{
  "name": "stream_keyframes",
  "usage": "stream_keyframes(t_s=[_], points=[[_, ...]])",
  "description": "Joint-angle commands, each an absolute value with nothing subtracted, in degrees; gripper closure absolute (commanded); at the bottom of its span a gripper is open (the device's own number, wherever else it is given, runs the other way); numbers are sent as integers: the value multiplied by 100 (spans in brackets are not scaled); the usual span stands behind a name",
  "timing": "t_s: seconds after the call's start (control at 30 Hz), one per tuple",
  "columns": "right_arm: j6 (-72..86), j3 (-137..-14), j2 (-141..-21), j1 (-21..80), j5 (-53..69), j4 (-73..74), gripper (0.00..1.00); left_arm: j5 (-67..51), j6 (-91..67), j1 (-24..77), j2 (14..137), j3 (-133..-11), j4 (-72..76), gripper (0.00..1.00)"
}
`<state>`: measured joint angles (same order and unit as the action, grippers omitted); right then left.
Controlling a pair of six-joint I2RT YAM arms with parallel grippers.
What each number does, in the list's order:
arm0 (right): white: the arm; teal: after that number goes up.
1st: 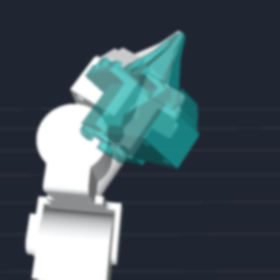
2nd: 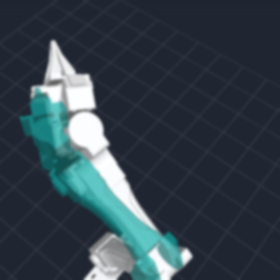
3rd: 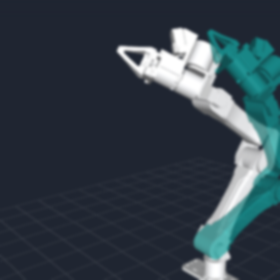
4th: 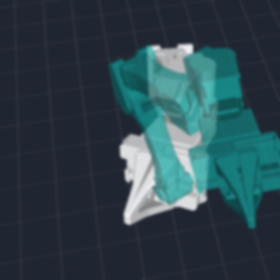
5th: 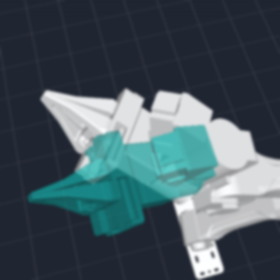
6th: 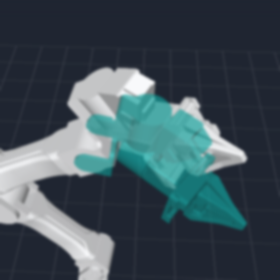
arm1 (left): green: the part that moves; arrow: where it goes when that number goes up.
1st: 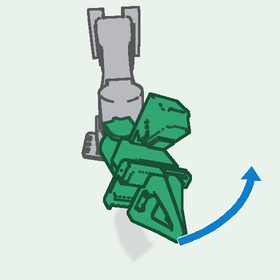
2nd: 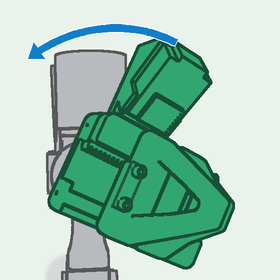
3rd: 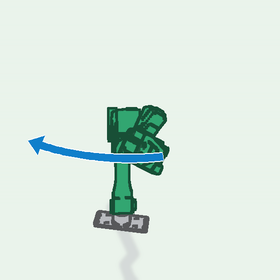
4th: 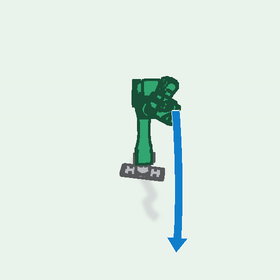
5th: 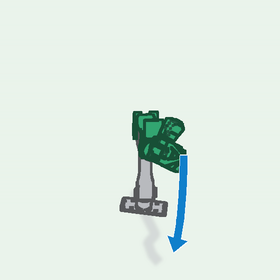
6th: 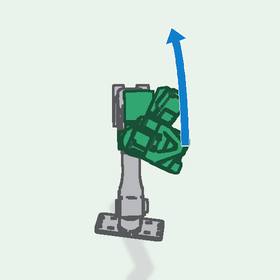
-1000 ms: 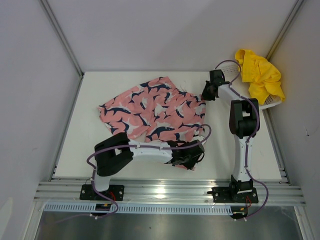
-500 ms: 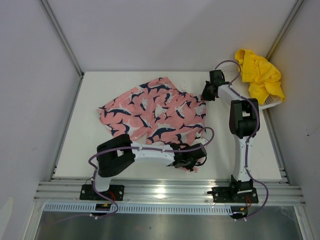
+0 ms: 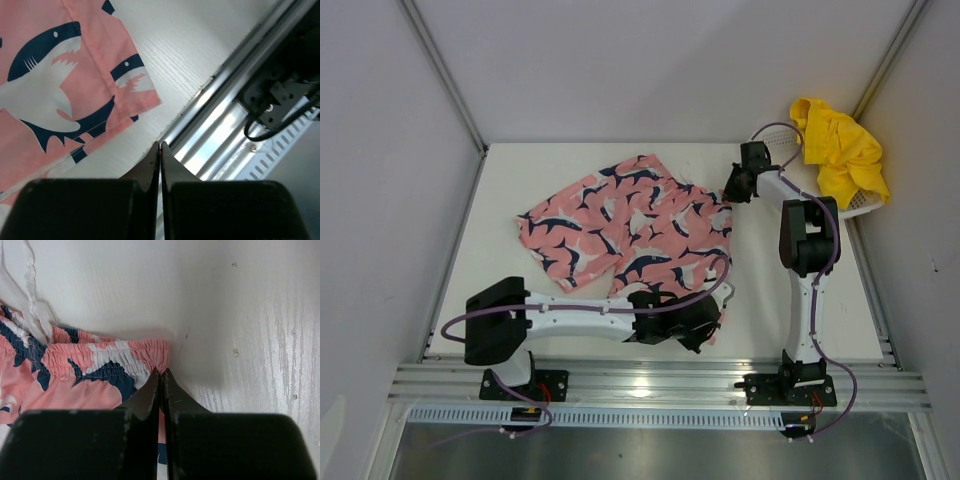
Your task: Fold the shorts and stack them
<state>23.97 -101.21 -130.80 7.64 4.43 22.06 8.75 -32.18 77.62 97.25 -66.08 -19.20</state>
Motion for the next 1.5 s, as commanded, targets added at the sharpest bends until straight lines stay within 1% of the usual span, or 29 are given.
stream_keyframes(t_s=[0.0,0.03,0.07,0.13,0.17,0.2,0.23,0.3,0.37,0.43,0.5,0.63,0.67,0.83,1.0,1.2,1.33,1.47], points=[[2461,-10037,-12797,738,501,2118,100,555,-3436,7778,9265,-6267,-1513,100],[2461,-10037,-12797,738,510,2109,100,562,-3445,7778,9255,-6214,-1503,100],[2470,-10020,-12788,747,518,2092,100,615,-3463,7778,9290,-6231,-1581,95],[2470,-9993,-12779,747,545,2074,100,957,-3437,7813,9386,-6266,-1722,65],[2470,-9993,-12788,747,545,2074,100,1106,-3323,7831,9395,-6249,-1792,37],[2470,-9984,-12779,756,545,2074,100,1238,-3183,7892,9404,-6240,-1784,29],[2470,-9993,-12779,747,545,2092,100,1352,-2999,7910,9404,-6240,-1767,25],[2479,-9976,-12779,738,554,2074,100,1502,-2384,7954,9422,-6301,-1889,18],[2479,-9975,-12771,747,589,2066,100,1810,-1762,8050,9448,-6424,-2118,16],[2479,-9976,-12762,738,598,2057,100,2038,-1460,8077,9457,-6442,-2223,15],[2487,-9976,-12762,738,633,2039,100,2004,-855,8129,9483,-6373,-2171,15],[2514,-9984,-12771,738,703,2030,100,2354,235,8586,9711,-6284,-2066,13],[2514,-9976,-12771,738,721,2030,99,2329,603,8613,9755,-6249,-1987,18],[2558,-9967,-12735,730,852,2013,100,1934,1440,8648,9720,-5836,-1099,18],[2566,-9914,-12691,721,914,1978,99,2161,1748,8631,10116,-5863,-836,24],[2566,-9888,-12709,694,914,1986,99,1995,1872,8517,9993,-5608,-203,26],[2566,-9879,-12718,677,914,1995,99,1925,1960,8464,9879,-5467,-35,29],[2566,-9861,-12718,650,940,1986,100,1854,1986,8429,9817,-5458,176,36]])
